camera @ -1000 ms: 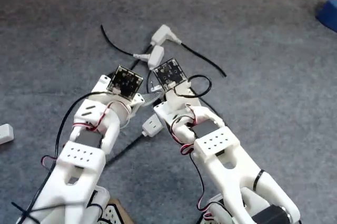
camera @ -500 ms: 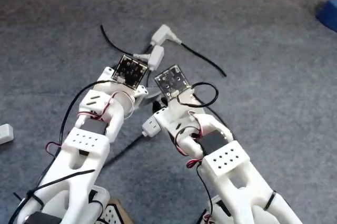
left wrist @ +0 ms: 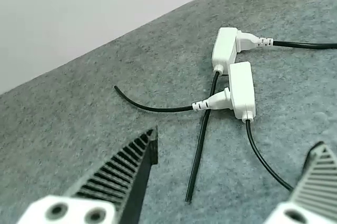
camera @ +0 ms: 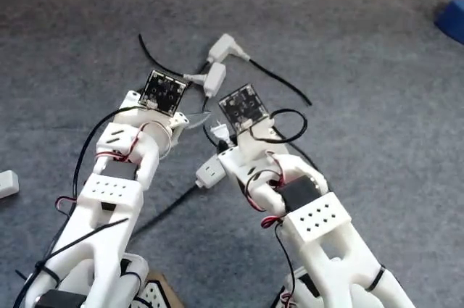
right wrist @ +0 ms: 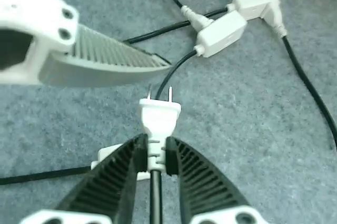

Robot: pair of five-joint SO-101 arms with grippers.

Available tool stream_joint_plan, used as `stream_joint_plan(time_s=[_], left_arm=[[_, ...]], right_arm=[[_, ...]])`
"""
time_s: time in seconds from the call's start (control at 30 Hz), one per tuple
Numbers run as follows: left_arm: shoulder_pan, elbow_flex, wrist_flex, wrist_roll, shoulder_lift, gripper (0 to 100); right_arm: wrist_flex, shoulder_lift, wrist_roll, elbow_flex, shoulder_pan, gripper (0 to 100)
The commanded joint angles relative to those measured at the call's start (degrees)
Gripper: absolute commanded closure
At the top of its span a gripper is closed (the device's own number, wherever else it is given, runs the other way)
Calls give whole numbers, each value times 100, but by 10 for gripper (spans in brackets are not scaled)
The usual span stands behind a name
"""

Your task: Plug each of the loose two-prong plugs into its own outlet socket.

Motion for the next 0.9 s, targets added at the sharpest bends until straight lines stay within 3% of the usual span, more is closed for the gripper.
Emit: stream_joint_plan(time_s=[0.0,0.87], left_arm=[[-13,-22,-123,-35,-4,597],[303,-92,-79,-26,-13,617]], right_arm=[[31,-171,0,-330,101,991],[4,-119,-44,-330,-251,991]])
